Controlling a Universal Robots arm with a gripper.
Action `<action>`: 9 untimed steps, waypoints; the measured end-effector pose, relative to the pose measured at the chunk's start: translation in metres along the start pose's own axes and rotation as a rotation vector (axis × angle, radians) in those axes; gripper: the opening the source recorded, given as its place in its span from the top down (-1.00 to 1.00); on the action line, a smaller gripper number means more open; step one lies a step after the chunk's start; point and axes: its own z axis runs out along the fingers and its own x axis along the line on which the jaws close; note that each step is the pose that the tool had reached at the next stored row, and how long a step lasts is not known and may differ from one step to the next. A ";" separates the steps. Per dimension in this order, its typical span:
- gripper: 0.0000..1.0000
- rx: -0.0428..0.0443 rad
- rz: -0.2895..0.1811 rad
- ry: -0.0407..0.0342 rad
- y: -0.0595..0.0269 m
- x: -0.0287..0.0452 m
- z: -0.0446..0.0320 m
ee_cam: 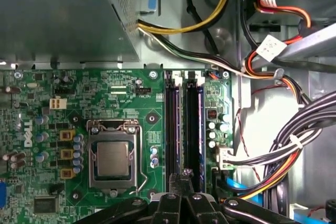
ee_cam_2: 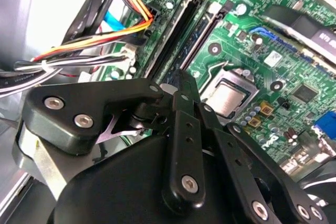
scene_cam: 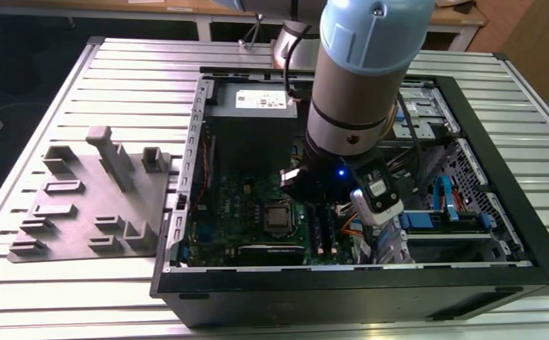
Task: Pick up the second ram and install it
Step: 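Press down the second ram until it locks into place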
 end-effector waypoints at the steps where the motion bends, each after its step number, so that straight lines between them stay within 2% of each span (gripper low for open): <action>1: 0.86 0.0001 0.000 0.0000 0.0003 0.0000 -0.0001; 6: 0.86 0.0002 0.000 0.0001 0.0006 -0.0002 -0.0071; 9: 0.86 0.0001 0.000 -0.0001 0.0008 -0.0002 -0.0081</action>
